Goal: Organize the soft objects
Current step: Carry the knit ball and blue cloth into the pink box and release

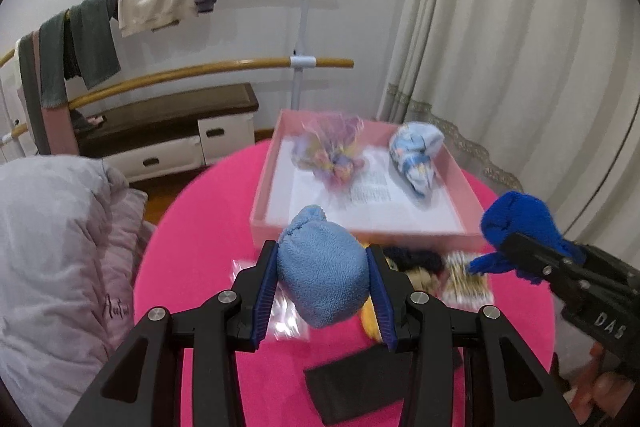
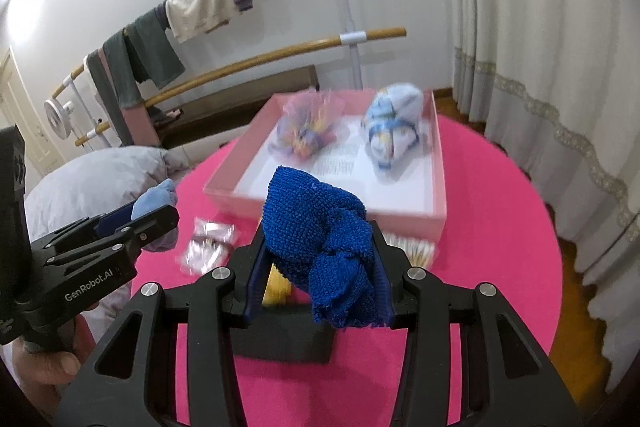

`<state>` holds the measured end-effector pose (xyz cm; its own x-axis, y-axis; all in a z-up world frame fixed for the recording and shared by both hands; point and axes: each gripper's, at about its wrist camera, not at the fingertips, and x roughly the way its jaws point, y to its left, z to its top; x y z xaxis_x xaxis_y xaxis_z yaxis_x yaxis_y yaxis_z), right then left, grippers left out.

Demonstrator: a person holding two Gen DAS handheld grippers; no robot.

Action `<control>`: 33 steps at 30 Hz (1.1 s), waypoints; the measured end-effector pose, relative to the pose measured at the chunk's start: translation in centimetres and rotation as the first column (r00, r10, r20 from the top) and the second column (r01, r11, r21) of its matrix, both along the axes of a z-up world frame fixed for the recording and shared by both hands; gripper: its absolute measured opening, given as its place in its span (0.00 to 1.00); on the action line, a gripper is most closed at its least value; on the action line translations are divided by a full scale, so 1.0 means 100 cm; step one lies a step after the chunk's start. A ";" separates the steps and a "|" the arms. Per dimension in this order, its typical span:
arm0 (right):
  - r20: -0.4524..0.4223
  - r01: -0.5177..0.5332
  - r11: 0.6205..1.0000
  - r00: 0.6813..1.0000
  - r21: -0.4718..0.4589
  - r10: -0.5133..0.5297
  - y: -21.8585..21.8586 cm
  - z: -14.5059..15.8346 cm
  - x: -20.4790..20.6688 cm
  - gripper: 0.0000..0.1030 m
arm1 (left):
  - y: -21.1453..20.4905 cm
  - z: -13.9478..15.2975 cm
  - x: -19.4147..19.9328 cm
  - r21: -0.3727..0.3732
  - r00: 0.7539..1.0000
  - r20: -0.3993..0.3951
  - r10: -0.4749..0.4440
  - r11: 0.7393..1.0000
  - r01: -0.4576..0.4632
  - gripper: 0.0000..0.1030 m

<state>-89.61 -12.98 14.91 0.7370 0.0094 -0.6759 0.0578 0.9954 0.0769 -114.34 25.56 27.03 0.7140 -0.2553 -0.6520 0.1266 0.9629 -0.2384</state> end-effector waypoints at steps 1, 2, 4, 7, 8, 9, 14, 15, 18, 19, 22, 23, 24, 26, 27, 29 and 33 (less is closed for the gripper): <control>0.004 -0.003 1.000 1.000 -0.003 0.003 -0.001 0.005 0.006 0.40 | -0.002 0.002 0.007 -0.004 1.000 0.004 0.007 1.000 -0.007 0.39; 0.006 -0.006 1.000 1.000 -0.005 0.006 -0.001 0.007 0.011 0.40 | -0.001 0.000 0.016 -0.006 1.000 0.007 0.012 1.000 -0.011 0.39; 0.015 -0.011 1.000 1.000 -0.004 0.011 -0.003 0.015 0.023 0.40 | 0.001 0.005 0.024 -0.008 1.000 0.018 0.022 1.000 -0.022 0.39; 0.025 -0.016 1.000 1.000 0.008 0.016 -0.005 0.023 0.041 0.40 | 0.002 0.015 0.039 -0.008 0.999 0.029 0.029 1.000 -0.028 0.39; 0.027 -0.019 1.000 0.999 0.010 0.019 -0.006 0.025 0.046 0.40 | 0.001 0.015 0.048 -0.006 0.999 0.029 0.029 1.000 -0.029 0.39; 0.025 -0.020 1.000 1.000 0.011 0.020 -0.006 0.027 0.053 0.40 | 0.000 0.015 0.057 -0.003 0.999 0.030 0.028 1.000 -0.028 0.39; 0.005 -0.017 1.000 1.000 0.026 0.017 -0.013 0.028 0.089 0.40 | -0.012 0.012 0.106 0.009 1.000 0.021 0.014 1.000 -0.014 0.39; -0.004 -0.013 0.999 1.000 0.036 0.014 -0.016 0.026 0.097 0.40 | -0.014 0.013 0.114 0.011 1.000 0.015 0.012 1.000 -0.012 0.39; -0.033 -0.002 0.999 0.999 0.051 0.003 -0.022 0.019 0.120 0.40 | -0.026 0.008 0.144 0.014 1.000 -0.013 0.006 1.000 -0.005 0.39; -0.045 0.000 0.999 0.999 0.053 0.003 -0.023 0.016 0.126 0.40 | -0.029 0.005 0.154 0.014 1.000 -0.024 0.002 1.000 -0.001 0.39; -0.082 0.007 0.998 0.997 0.066 -0.001 -0.028 0.005 0.148 0.40 | -0.042 -0.005 0.187 0.020 0.998 -0.060 -0.005 1.000 0.006 0.39; -0.093 0.011 0.997 0.996 0.074 -0.004 -0.030 0.000 0.154 0.40 | -0.045 -0.008 0.198 0.024 0.998 -0.067 -0.005 1.000 0.007 0.39; -0.102 0.017 0.997 0.995 0.080 -0.008 -0.034 -0.004 0.158 0.40 | -0.048 -0.013 0.210 0.027 0.997 -0.073 -0.006 1.000 0.008 0.39; -0.120 0.032 0.996 0.993 0.084 -0.022 -0.036 -0.013 0.166 0.40 | -0.055 -0.016 0.225 0.034 0.996 -0.088 -0.011 0.999 0.014 0.39; -0.128 0.036 0.996 0.991 0.087 -0.025 -0.036 -0.018 0.170 0.40 | -0.061 -0.021 0.233 0.034 0.996 -0.094 -0.011 0.999 0.015 0.39; -0.143 0.040 0.995 0.989 0.091 -0.027 -0.038 -0.026 0.176 0.40 | -0.068 -0.026 0.246 0.034 0.994 -0.105 -0.012 0.999 0.016 0.39; -0.162 0.049 0.995 0.986 0.090 -0.034 -0.041 -0.035 0.187 0.40 | -0.074 -0.036 0.266 0.037 0.993 -0.116 -0.013 0.999 0.017 0.39</control>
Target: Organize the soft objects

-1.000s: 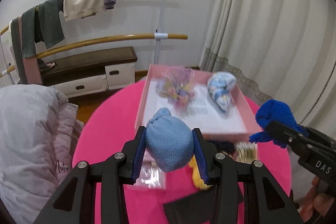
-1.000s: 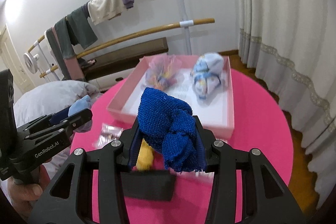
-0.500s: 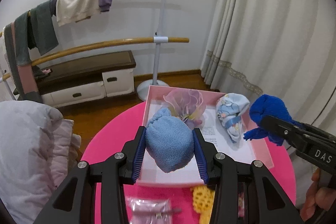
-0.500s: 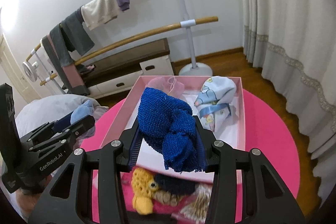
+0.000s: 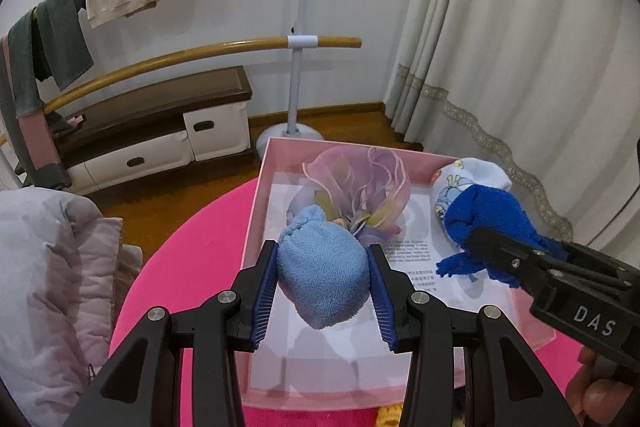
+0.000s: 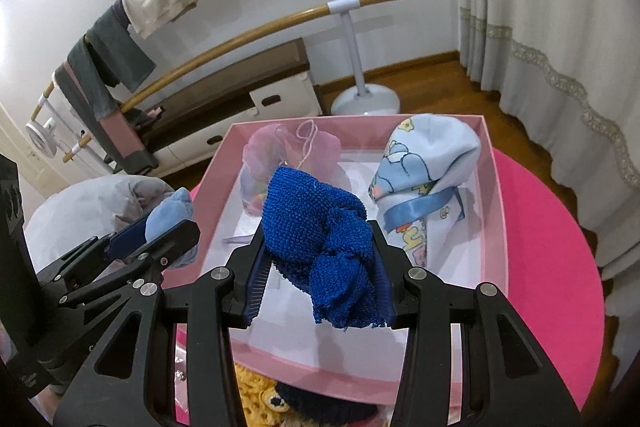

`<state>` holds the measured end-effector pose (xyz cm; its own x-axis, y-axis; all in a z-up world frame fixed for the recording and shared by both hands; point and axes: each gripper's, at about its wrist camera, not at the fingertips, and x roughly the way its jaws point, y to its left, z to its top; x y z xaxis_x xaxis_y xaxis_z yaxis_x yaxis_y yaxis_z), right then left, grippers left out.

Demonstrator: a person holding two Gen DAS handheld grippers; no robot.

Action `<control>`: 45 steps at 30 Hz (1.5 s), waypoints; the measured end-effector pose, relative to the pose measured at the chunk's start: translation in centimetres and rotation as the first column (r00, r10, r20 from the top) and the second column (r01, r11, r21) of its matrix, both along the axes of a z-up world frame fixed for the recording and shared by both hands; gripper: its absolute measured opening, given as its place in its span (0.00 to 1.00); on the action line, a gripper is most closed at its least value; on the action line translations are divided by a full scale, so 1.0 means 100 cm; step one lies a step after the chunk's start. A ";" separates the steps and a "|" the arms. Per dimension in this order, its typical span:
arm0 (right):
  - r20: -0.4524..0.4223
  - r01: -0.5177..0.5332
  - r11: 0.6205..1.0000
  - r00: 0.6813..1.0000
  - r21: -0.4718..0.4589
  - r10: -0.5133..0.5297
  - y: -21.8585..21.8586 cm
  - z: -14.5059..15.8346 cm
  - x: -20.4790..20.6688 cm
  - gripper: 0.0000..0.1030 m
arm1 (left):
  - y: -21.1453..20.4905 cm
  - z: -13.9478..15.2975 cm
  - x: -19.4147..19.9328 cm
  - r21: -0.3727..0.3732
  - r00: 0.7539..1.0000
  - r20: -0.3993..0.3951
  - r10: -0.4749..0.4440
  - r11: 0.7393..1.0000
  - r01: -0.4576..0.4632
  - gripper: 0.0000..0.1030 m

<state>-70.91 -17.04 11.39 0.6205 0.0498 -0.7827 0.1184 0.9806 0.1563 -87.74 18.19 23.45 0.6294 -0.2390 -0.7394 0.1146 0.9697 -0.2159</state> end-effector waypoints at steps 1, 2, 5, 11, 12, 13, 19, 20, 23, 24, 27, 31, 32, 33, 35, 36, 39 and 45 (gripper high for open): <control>-0.006 0.002 1.000 1.000 -0.003 -0.002 0.000 -0.002 0.002 0.40 | -0.002 -0.001 0.005 0.002 1.000 -0.004 0.000 1.000 0.000 0.39; -0.012 0.004 1.000 1.000 -0.005 -0.004 -0.001 -0.005 0.005 0.40 | -0.005 -0.004 0.010 0.004 1.000 -0.007 -0.001 1.000 0.001 0.39; -0.031 0.012 1.000 0.999 -0.004 -0.012 -0.002 -0.013 0.011 0.41 | -0.013 -0.014 0.024 0.016 1.000 -0.024 -0.004 1.000 0.004 0.40; -0.065 0.020 1.000 0.998 -0.010 -0.021 0.000 -0.025 0.022 0.47 | -0.031 -0.032 0.049 0.055 0.998 -0.055 -0.003 0.998 0.006 0.47; -0.070 0.023 1.000 0.997 -0.006 -0.024 -0.001 -0.027 0.022 0.50 | -0.036 -0.037 0.051 0.056 0.998 -0.059 0.000 0.998 0.004 0.50; -0.072 0.026 1.000 0.997 -0.003 -0.026 -0.002 -0.028 0.023 0.52 | -0.037 -0.037 0.054 0.058 0.998 -0.058 0.002 0.998 0.002 0.55; -0.036 0.056 0.998 0.998 0.021 -0.055 -0.010 -0.024 0.014 0.92 | -0.035 -0.040 0.047 0.078 0.999 -0.006 0.041 0.996 -0.040 0.89; -0.020 0.061 0.998 0.998 0.023 -0.060 -0.011 -0.020 0.010 0.93 | -0.034 -0.038 0.044 0.080 0.999 0.009 0.047 0.996 -0.048 0.94; 0.002 0.074 0.997 0.997 0.025 -0.074 -0.013 -0.012 0.002 1.00 | -0.034 -0.033 0.030 0.090 0.997 0.045 0.058 0.994 -0.062 1.00; 0.013 0.079 0.996 0.997 0.028 -0.079 -0.014 -0.009 -0.001 1.00 | -0.031 -0.032 0.025 0.096 0.997 0.052 0.061 0.993 -0.065 1.00; 0.027 0.083 0.996 0.996 0.029 -0.083 -0.014 -0.002 -0.008 1.00 | -0.026 -0.030 0.008 0.113 0.995 0.072 0.062 0.991 -0.070 1.00; 0.058 0.080 0.997 0.995 0.020 -0.081 -0.010 0.012 -0.022 1.00 | -0.016 -0.023 -0.013 0.110 0.993 0.088 0.076 0.990 -0.085 1.00; 0.069 0.079 0.997 0.994 0.019 -0.080 -0.009 0.016 -0.028 1.00 | -0.013 -0.019 -0.017 0.104 0.993 0.090 0.079 0.991 -0.088 1.00; 0.078 0.078 0.997 0.994 0.013 -0.079 -0.007 0.020 -0.032 1.00 | -0.010 -0.016 -0.022 0.098 0.992 0.092 0.084 0.991 -0.093 1.00; 0.100 0.081 0.997 0.992 -0.010 -0.080 -0.002 0.030 -0.045 1.00 | -0.007 -0.010 -0.033 0.087 0.990 0.101 0.094 0.991 -0.103 1.00; 0.109 0.083 0.996 0.991 -0.020 -0.081 -0.001 0.034 -0.050 1.00 | -0.004 -0.007 -0.040 0.081 0.989 0.108 0.098 0.991 -0.107 1.00; 0.145 0.085 0.995 0.986 -0.053 -0.077 0.006 0.045 -0.073 1.00 | 0.000 0.001 -0.057 0.072 0.987 0.124 0.106 0.991 -0.116 1.00; 0.190 0.088 0.991 0.979 -0.098 -0.068 0.016 0.057 -0.118 1.00 | 0.007 0.010 -0.097 0.066 0.979 0.164 0.123 0.989 -0.135 1.00</control>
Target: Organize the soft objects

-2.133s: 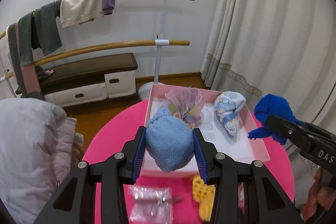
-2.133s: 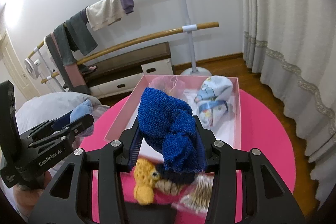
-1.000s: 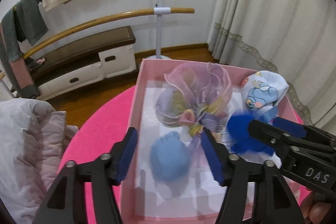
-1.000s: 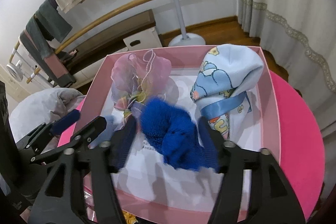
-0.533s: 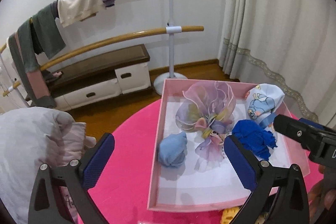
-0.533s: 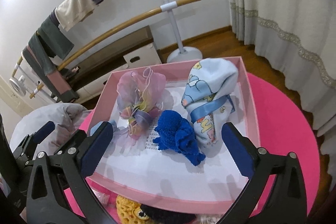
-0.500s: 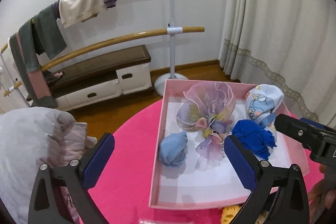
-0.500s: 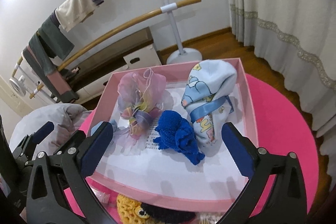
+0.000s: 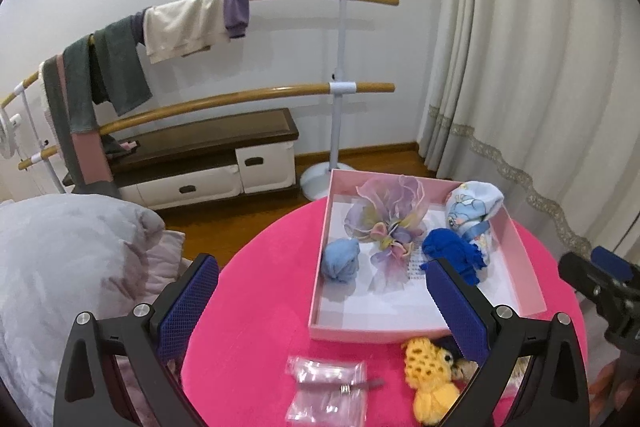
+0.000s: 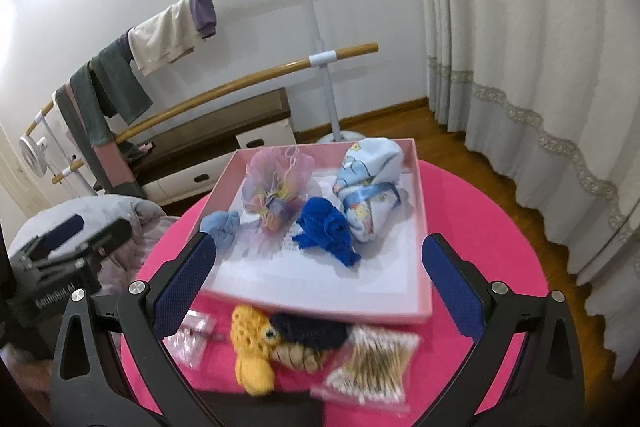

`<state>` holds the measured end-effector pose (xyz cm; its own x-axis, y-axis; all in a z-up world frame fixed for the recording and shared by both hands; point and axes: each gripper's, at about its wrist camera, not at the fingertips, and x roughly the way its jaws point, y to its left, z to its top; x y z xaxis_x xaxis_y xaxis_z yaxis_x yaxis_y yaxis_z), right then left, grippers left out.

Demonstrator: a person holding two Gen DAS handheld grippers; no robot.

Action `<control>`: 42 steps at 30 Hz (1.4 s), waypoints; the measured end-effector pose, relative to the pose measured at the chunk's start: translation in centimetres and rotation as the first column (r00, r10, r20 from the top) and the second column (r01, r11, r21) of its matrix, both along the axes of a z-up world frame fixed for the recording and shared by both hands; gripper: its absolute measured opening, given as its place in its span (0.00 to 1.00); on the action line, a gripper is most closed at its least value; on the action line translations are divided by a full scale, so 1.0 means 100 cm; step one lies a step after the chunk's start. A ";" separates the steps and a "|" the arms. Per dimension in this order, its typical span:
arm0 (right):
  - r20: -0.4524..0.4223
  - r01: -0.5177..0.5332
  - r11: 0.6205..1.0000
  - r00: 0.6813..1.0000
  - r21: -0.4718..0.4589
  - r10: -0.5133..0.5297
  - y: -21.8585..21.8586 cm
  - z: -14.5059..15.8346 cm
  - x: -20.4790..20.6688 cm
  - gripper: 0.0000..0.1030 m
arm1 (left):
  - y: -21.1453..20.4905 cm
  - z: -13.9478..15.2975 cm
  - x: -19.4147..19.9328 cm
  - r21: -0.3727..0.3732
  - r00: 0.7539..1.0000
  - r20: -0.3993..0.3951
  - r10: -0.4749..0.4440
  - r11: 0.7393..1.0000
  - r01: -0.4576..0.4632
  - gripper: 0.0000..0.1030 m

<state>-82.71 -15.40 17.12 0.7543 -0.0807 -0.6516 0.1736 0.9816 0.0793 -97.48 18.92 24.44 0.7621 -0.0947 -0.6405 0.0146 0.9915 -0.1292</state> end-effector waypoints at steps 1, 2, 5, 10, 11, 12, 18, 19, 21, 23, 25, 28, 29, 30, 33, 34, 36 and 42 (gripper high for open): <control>0.003 -0.003 1.000 1.000 -0.005 0.003 0.001 0.001 -0.007 1.00 | 0.001 0.001 -0.008 -0.003 1.000 0.006 0.000 1.000 0.000 1.00; 0.006 -0.001 1.000 1.000 -0.012 0.001 0.002 0.002 -0.013 1.00 | 0.001 0.002 -0.013 -0.004 1.000 0.011 0.001 1.000 -0.001 1.00; 0.023 0.003 1.000 1.000 -0.025 -0.002 0.006 0.008 -0.031 1.00 | 0.000 0.004 -0.034 -0.003 0.999 0.033 0.010 1.000 -0.010 1.00; 0.053 0.001 0.999 0.999 -0.041 0.001 0.014 0.017 -0.060 1.00 | -0.006 0.010 -0.066 0.004 0.997 0.070 0.021 1.000 -0.021 1.00; 0.062 0.001 0.999 0.998 -0.044 0.002 0.016 0.020 -0.066 1.00 | -0.007 0.011 -0.073 0.006 0.997 0.079 0.023 1.000 -0.023 1.00; 0.069 0.003 0.999 0.998 -0.051 0.001 0.018 0.022 -0.071 1.00 | -0.007 0.011 -0.079 0.007 0.996 0.086 0.024 1.000 -0.024 1.00; 0.110 0.012 0.996 0.994 -0.087 -0.002 0.035 0.033 -0.106 1.00 | -0.019 0.012 -0.114 -0.008 0.993 0.118 0.011 1.000 -0.010 1.00; 0.116 0.015 0.996 0.993 -0.090 -0.004 0.037 0.034 -0.111 1.00 | -0.020 0.012 -0.120 -0.010 0.992 0.124 0.007 1.000 -0.006 1.00; 0.125 0.018 0.995 0.992 -0.097 -0.006 0.040 0.036 -0.120 1.00 | -0.026 0.011 -0.128 -0.014 0.991 0.134 0.010 1.000 -0.008 1.00; 0.131 0.023 0.994 0.991 -0.104 -0.009 0.042 0.038 -0.127 1.00 | -0.027 0.010 -0.140 -0.026 0.990 0.142 0.014 1.000 -0.011 1.00; 0.135 0.026 0.994 0.991 -0.110 -0.011 0.044 0.039 -0.135 1.00 | -0.027 0.008 -0.150 -0.043 0.989 0.147 0.020 0.999 -0.013 1.00; 0.145 0.030 0.993 0.989 -0.111 -0.014 0.046 0.041 -0.145 1.00 | -0.034 0.006 -0.161 -0.044 0.988 0.150 0.023 0.999 -0.017 1.00; 0.148 0.029 0.994 0.989 -0.109 -0.013 0.048 0.042 -0.149 1.00 | -0.034 0.006 -0.165 -0.043 0.988 0.150 0.023 0.999 -0.017 1.00; 0.151 0.029 0.994 0.988 -0.108 -0.012 0.048 0.042 -0.152 1.00 | -0.038 0.006 -0.169 -0.042 0.988 0.153 0.024 0.999 -0.018 1.00; 0.164 0.030 0.994 0.986 -0.104 -0.012 0.050 0.044 -0.163 1.00 | -0.042 0.006 -0.181 -0.040 0.987 0.161 0.020 0.999 -0.013 1.00; 0.170 0.028 0.995 0.985 -0.099 -0.011 0.051 0.044 -0.168 1.00 | -0.043 0.006 -0.185 -0.039 0.986 0.163 0.021 0.999 -0.015 1.00; 0.176 0.025 0.995 0.984 -0.099 -0.007 0.052 0.044 -0.174 1.00 | -0.045 0.006 -0.193 -0.040 0.985 0.172 0.026 0.999 -0.020 1.00; 0.198 0.026 0.994 0.980 -0.106 -0.004 0.059 0.046 -0.189 1.00 | -0.055 0.008 -0.214 -0.052 0.982 0.188 0.030 0.998 -0.021 1.00</control>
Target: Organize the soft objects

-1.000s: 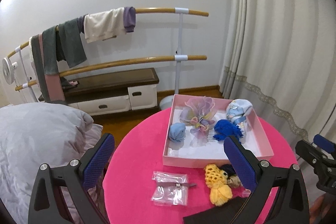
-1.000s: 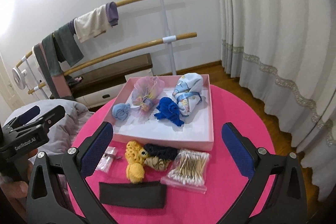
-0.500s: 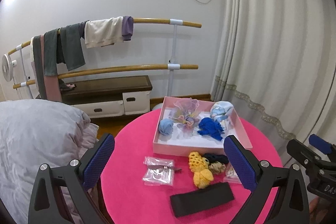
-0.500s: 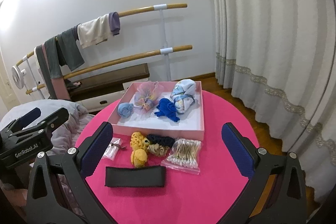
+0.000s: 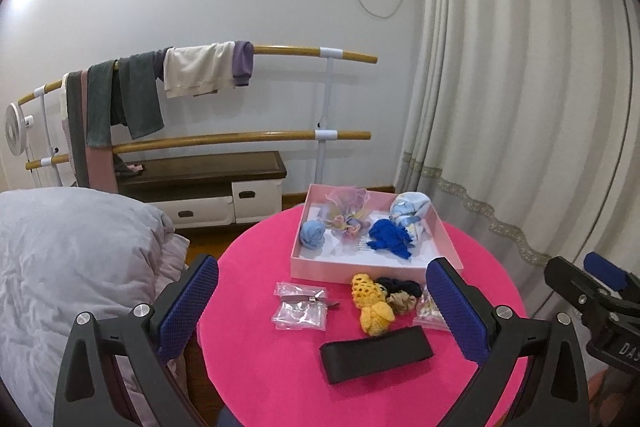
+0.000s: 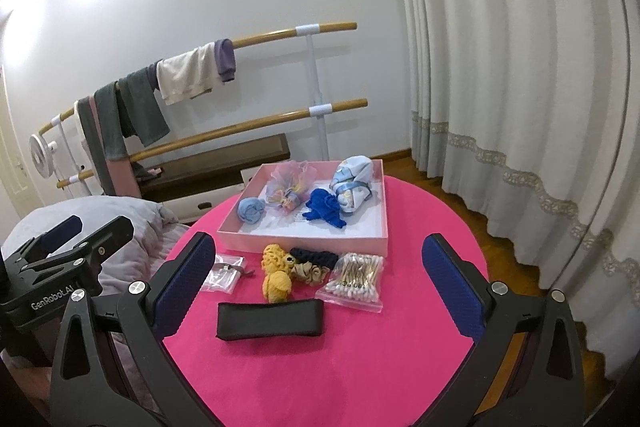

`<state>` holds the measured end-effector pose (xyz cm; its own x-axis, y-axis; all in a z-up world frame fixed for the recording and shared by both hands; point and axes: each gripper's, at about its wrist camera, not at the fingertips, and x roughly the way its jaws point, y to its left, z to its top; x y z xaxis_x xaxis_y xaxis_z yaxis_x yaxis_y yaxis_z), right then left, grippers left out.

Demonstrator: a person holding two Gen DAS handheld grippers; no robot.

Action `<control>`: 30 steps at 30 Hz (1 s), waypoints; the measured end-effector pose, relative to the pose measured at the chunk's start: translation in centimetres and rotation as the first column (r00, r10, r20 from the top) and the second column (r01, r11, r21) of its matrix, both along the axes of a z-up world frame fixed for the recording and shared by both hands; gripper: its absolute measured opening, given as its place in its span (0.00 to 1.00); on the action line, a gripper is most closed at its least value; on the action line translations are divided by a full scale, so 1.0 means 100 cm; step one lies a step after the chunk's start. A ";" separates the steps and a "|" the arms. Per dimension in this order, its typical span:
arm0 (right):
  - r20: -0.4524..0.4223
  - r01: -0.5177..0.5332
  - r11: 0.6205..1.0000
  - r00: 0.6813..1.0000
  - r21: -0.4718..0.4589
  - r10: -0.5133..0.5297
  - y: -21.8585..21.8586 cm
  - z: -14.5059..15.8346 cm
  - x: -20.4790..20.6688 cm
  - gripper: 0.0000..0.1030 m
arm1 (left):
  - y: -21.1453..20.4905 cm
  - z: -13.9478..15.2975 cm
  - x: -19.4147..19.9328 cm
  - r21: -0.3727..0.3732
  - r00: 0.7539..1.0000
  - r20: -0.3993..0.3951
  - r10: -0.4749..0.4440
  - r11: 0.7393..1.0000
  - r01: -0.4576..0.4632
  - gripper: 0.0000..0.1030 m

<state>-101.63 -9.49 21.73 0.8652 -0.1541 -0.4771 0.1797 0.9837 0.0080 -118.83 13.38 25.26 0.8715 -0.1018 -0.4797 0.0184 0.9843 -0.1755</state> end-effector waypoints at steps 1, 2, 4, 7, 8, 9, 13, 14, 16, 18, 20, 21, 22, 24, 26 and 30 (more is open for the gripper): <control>0.002 -0.001 1.000 1.000 -0.004 0.001 0.001 0.000 -0.001 1.00 | -0.002 0.000 -0.002 0.005 1.000 0.004 0.000 1.000 0.000 1.00; 0.004 -0.002 1.000 1.000 -0.007 0.002 0.002 0.000 -0.002 1.00 | -0.005 0.000 -0.004 0.009 1.000 0.005 0.002 1.000 -0.002 1.00; 0.007 -0.005 1.000 1.000 -0.004 0.005 0.002 0.000 -0.003 1.00 | -0.006 0.000 -0.007 0.005 1.000 0.004 0.006 1.000 -0.006 1.00; 0.013 -0.008 1.000 1.000 -0.007 0.008 0.002 0.001 -0.007 1.00 | -0.012 -0.001 -0.008 0.000 1.000 -0.001 0.019 1.000 -0.019 1.00; 0.013 -0.008 1.000 1.000 -0.007 0.008 0.001 0.001 -0.007 1.00 | -0.012 -0.001 -0.009 0.001 1.000 -0.004 0.024 1.000 -0.024 1.00; 0.013 -0.008 1.000 1.000 -0.005 0.008 0.001 0.001 -0.007 1.00 | -0.011 -0.002 -0.009 0.000 1.000 -0.007 0.027 1.000 -0.027 1.00; 0.008 -0.004 1.000 1.000 -0.002 0.004 0.001 0.000 -0.007 1.00 | -0.011 -0.003 -0.007 -0.001 0.999 -0.018 0.037 0.999 -0.037 1.00; 0.007 -0.003 1.000 1.000 0.001 0.003 0.001 0.000 -0.006 1.00 | -0.011 -0.004 -0.007 -0.002 0.999 -0.021 0.039 0.999 -0.039 1.00; 0.004 -0.002 1.000 1.000 0.002 0.002 0.000 -0.001 -0.005 1.00 | -0.010 -0.004 -0.006 -0.003 0.999 -0.027 0.042 0.999 -0.042 1.00; 0.000 0.000 1.000 1.000 0.004 0.000 -0.001 -0.002 -0.004 1.00 | -0.010 -0.006 -0.005 -0.003 0.998 -0.032 0.045 0.999 -0.045 1.00; -0.003 0.000 1.000 1.000 0.007 0.000 -0.002 -0.003 -0.003 1.00 | -0.010 -0.007 -0.003 -0.005 0.998 -0.038 0.045 0.999 -0.045 1.00; -0.006 0.001 1.000 1.000 0.009 -0.001 -0.003 -0.004 -0.003 1.00 | -0.010 -0.008 -0.003 -0.005 0.998 -0.042 0.045 0.999 -0.045 1.00; -0.010 0.003 1.000 1.000 0.010 -0.003 -0.003 -0.005 -0.001 1.00 | -0.010 -0.008 -0.002 -0.004 0.998 -0.045 0.045 0.999 -0.046 1.00; -0.015 0.003 1.000 1.000 0.012 -0.003 -0.005 -0.007 0.001 1.00 | -0.012 -0.011 0.000 -0.003 0.998 -0.051 0.046 0.999 -0.046 1.00; -0.019 0.004 1.000 1.000 0.014 -0.004 -0.006 -0.008 0.003 1.00 | -0.013 -0.013 0.002 -0.002 0.997 -0.062 0.046 0.999 -0.046 1.00; -0.025 0.008 1.000 1.000 0.011 -0.008 -0.008 -0.010 0.006 1.00 | -0.011 -0.016 0.006 -0.002 0.996 -0.074 0.048 0.999 -0.048 1.00</control>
<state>-101.06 -10.24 20.76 0.8520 -0.1552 -0.5000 0.1875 0.9822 0.0146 -118.25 12.27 23.64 0.8374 -0.0626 -0.5430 -0.0422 0.9831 -0.1784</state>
